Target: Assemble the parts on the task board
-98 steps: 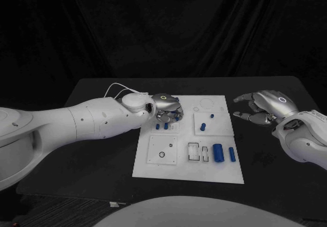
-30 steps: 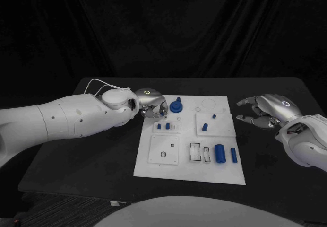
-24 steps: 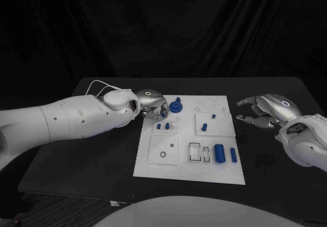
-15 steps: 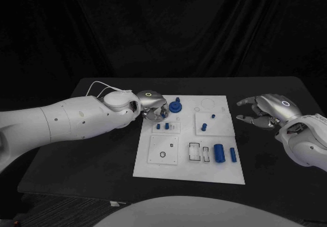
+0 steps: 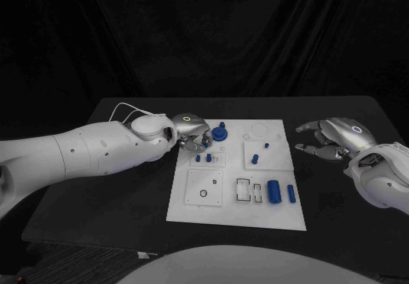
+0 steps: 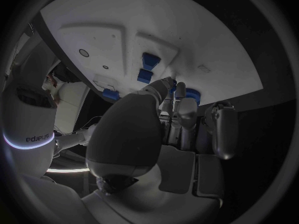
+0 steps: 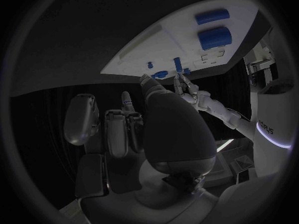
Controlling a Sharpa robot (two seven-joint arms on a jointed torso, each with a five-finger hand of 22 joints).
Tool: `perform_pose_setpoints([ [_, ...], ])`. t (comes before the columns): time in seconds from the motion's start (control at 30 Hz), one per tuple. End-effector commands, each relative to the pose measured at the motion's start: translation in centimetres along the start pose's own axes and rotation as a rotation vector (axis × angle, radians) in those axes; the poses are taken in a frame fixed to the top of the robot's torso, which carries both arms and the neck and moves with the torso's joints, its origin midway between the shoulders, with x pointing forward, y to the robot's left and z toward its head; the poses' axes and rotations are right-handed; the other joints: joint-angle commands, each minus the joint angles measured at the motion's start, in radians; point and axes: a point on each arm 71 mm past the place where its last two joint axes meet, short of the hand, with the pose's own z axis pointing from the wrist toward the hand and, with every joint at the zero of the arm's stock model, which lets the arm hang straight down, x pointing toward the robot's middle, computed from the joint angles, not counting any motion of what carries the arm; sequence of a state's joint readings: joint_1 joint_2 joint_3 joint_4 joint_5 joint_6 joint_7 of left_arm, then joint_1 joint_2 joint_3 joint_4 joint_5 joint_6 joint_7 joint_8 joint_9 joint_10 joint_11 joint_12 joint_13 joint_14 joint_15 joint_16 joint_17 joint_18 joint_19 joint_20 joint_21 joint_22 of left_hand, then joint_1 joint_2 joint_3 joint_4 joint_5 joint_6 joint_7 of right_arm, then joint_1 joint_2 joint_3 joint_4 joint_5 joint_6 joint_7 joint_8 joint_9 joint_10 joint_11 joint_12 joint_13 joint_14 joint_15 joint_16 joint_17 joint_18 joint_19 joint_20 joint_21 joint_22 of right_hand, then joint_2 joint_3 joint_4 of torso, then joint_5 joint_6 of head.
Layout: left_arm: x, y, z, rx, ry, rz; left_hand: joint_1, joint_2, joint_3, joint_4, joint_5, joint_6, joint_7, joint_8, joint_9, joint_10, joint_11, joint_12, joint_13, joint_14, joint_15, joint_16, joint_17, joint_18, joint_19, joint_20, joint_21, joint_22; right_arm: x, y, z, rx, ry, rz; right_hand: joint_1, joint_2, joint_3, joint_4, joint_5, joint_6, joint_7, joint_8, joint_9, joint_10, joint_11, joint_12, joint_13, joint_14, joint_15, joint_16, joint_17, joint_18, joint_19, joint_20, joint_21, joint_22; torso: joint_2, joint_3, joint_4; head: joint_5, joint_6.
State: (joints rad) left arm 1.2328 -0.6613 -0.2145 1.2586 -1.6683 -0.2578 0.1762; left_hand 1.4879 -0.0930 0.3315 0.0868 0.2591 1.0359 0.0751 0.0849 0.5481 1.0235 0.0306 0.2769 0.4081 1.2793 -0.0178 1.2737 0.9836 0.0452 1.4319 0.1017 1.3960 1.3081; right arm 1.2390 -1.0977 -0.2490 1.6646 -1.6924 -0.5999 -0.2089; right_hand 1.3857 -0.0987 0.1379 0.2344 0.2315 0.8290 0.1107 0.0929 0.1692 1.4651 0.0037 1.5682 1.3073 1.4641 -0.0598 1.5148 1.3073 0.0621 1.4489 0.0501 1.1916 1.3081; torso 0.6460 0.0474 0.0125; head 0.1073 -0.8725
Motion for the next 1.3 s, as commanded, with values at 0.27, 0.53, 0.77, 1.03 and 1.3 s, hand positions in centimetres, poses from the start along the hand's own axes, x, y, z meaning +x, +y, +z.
perform_pose_setpoints([
  [0.27, 0.1, -0.4, 0.4, 0.010, -0.017, 0.001, -0.006, 0.000, 0.007, -0.002, 0.001, 0.002, 0.009, -0.005, -0.002, 0.010, 0.001, -0.006, -0.002, -0.008, -0.001, -0.007, -0.003, 0.001, 0.000, 0.000, -0.001, 0.201, 0.1, -0.2, -0.1, 0.015, 0.005, -0.002, 0.003, 0.008, 0.001, -0.007, 0.003, 0.008, 0.001, -0.003, -0.001, 0.106, 0.008, 0.003, 0.263, 0.094, 0.005, -0.004, 0.218, 0.012, 0.001, 0.004, -0.001, 0.165, 0.001, 0.0002, 0.0004, -0.001, 0.000],
  [0.53, 0.3, -0.4, 0.6, 0.006, 0.006, -0.002, -0.005, -0.001, 0.007, -0.004, 0.002, -0.001, 0.010, -0.007, -0.004, 0.010, 0.002, -0.009, -0.004, -0.013, -0.001, -0.012, -0.011, 0.002, -0.004, 0.000, -0.006, 0.200, 0.1, -0.2, -0.1, 0.016, 0.007, -0.003, 0.004, 0.009, 0.002, -0.008, 0.003, 0.008, 0.002, -0.004, -0.001, 0.106, 0.009, 0.003, 0.263, 0.094, 0.005, -0.004, 0.218, 0.012, 0.001, 0.004, -0.001, 0.165, 0.001, 0.0000, 0.0001, 0.000, 0.000],
  [0.77, 0.8, -0.2, 0.5, -0.005, 0.029, -0.008, -0.005, -0.004, 0.008, -0.007, -0.001, -0.006, 0.008, -0.013, -0.008, 0.006, 0.002, -0.016, -0.008, -0.019, -0.001, -0.017, -0.019, 0.004, -0.008, 0.000, -0.011, 0.198, 0.1, -0.2, -0.1, 0.017, 0.008, -0.003, 0.004, 0.009, 0.002, -0.008, 0.003, 0.008, 0.002, -0.004, -0.001, 0.106, 0.009, 0.003, 0.263, 0.094, 0.005, -0.004, 0.218, 0.012, 0.001, 0.004, -0.001, 0.165, 0.000, -0.0001, 0.0008, -0.003, 0.000],
  [1.03, 1.1, 0.1, 0.3, -0.019, 0.037, -0.011, -0.030, -0.037, 0.007, 0.009, -0.090, -0.249, -0.066, -0.024, -0.090, -0.049, 0.017, -0.067, -0.033, -0.048, 0.006, -0.038, -0.050, 0.009, -0.029, 0.005, -0.038, 0.190, 0.1, -0.2, -0.2, 0.018, 0.009, -0.003, 0.004, 0.009, 0.002, -0.008, 0.003, 0.008, 0.002, -0.004, -0.001, 0.106, 0.009, 0.003, 0.263, 0.094, 0.005, -0.004, 0.218, 0.012, 0.001, 0.004, -0.001, 0.165, 0.001, -0.0005, 0.0006, -0.001, 0.000],
  [1.3, 1.0, 0.5, -0.1, -0.027, 0.000, -0.005, -0.035, -0.046, -0.021, 0.025, -0.140, -0.317, -0.093, -0.022, -0.131, -0.115, 0.027, -0.085, -0.030, -0.058, 0.012, -0.041, -0.058, 0.012, -0.038, 0.008, -0.052, 0.187, 0.2, -0.2, -0.2, 0.018, 0.010, -0.003, 0.005, 0.009, 0.002, -0.009, 0.003, 0.009, 0.002, -0.004, -0.002, 0.106, 0.009, 0.003, 0.263, 0.094, 0.006, -0.004, 0.218, 0.012, 0.001, 0.004, -0.002, 0.165, 0.000, -0.0006, 0.0001, 0.000, 0.000],
])
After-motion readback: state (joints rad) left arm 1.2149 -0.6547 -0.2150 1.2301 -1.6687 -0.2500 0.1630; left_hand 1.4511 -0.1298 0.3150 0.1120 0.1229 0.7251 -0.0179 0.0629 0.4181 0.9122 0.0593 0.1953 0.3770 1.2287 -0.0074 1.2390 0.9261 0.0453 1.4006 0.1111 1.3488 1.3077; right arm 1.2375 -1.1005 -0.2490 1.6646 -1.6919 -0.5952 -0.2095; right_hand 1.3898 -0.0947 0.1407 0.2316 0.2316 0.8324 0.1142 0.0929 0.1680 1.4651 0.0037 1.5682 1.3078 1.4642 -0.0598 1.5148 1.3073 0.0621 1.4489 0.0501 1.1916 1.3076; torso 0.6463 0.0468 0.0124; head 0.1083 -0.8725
